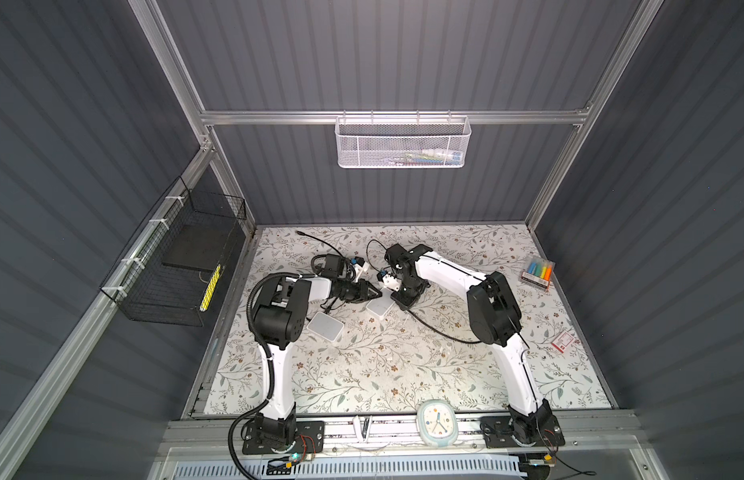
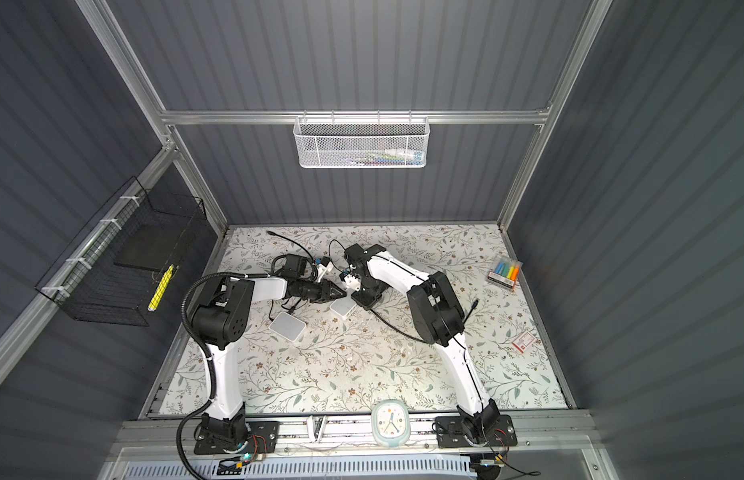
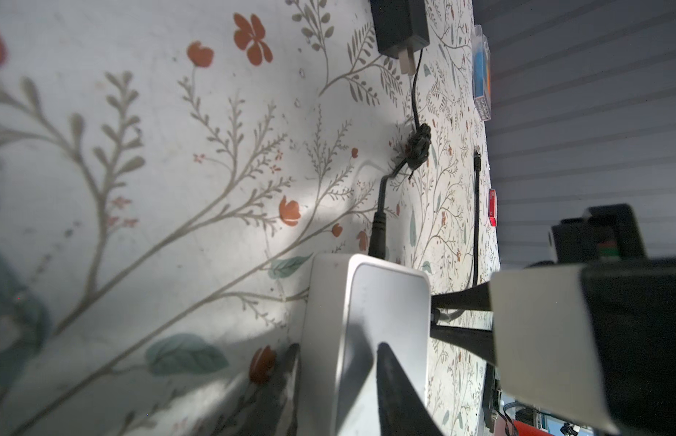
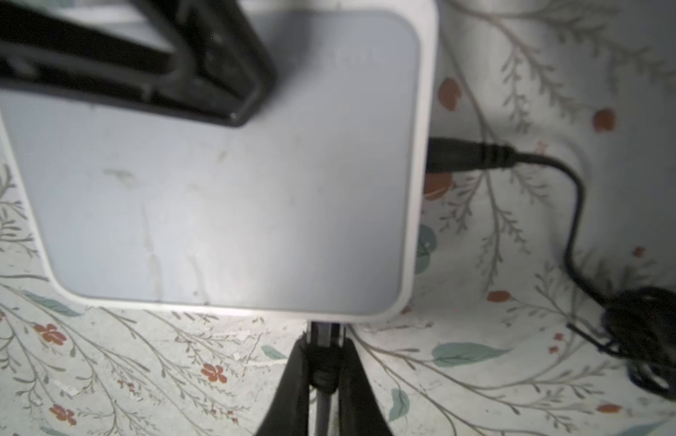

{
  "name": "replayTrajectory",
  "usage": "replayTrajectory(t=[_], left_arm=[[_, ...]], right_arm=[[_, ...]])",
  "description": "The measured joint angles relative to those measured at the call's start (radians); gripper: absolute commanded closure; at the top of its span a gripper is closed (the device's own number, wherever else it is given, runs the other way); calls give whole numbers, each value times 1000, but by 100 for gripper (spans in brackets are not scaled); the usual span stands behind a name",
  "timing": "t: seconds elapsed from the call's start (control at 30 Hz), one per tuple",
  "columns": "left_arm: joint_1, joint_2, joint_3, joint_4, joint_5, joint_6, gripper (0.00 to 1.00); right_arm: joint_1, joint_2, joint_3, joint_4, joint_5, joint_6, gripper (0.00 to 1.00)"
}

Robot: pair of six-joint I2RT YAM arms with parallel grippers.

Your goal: Insert the plug into the switch port

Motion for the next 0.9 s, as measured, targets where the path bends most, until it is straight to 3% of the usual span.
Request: replayTrajectory(t=[0.9], left_arm=[[-24, 0, -12, 38, -8, 34, 65]], right_arm=[[2, 59, 75, -91, 14, 21, 100]])
